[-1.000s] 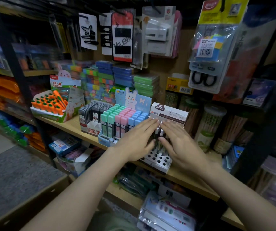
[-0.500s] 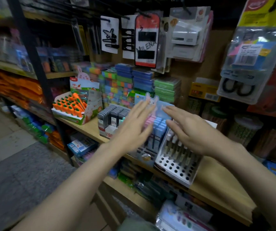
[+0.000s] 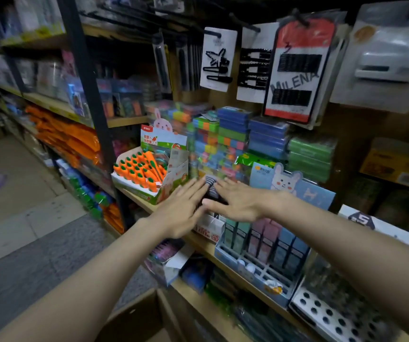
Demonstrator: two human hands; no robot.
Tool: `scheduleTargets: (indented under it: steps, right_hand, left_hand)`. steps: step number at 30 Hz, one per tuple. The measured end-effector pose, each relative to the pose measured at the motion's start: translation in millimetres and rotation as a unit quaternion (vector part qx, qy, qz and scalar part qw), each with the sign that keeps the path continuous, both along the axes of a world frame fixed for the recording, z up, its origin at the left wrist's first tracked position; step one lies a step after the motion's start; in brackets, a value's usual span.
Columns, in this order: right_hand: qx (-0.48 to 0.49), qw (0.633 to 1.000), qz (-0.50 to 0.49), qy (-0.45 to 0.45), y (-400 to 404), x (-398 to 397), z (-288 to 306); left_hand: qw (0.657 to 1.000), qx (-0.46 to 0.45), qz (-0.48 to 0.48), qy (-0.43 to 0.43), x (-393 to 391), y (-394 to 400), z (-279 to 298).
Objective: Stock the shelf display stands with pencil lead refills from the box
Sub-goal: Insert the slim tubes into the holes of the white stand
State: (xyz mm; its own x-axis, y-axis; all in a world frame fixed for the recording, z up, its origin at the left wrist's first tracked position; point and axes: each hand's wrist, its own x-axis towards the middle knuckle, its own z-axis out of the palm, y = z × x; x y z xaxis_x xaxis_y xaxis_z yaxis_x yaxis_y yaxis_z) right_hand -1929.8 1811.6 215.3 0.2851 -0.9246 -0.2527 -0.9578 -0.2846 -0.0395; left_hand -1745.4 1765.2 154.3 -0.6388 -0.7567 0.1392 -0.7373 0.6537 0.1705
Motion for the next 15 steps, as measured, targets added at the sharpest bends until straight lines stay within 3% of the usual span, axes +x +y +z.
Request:
scheduleTargets:
  steps: [6, 11, 15]
  right_hand:
    - [0.012, 1.000, 0.003, -0.004, -9.8, -7.3, -5.1]
    - [-0.003, 1.000, 0.009, 0.019, -2.4, -9.4, -1.7]
    - [-0.161, 0.979, 0.023, -0.123, 29.6, -31.9, 30.3]
  left_hand:
    - [1.000, -0.019, -0.012, -0.013, -2.6, -3.3, 2.9]
    - [1.000, 0.021, 0.000, -0.019, -11.6, 3.2, 7.4]
    - [0.999, -0.020, -0.003, 0.043, -6.7, 16.1, 14.4]
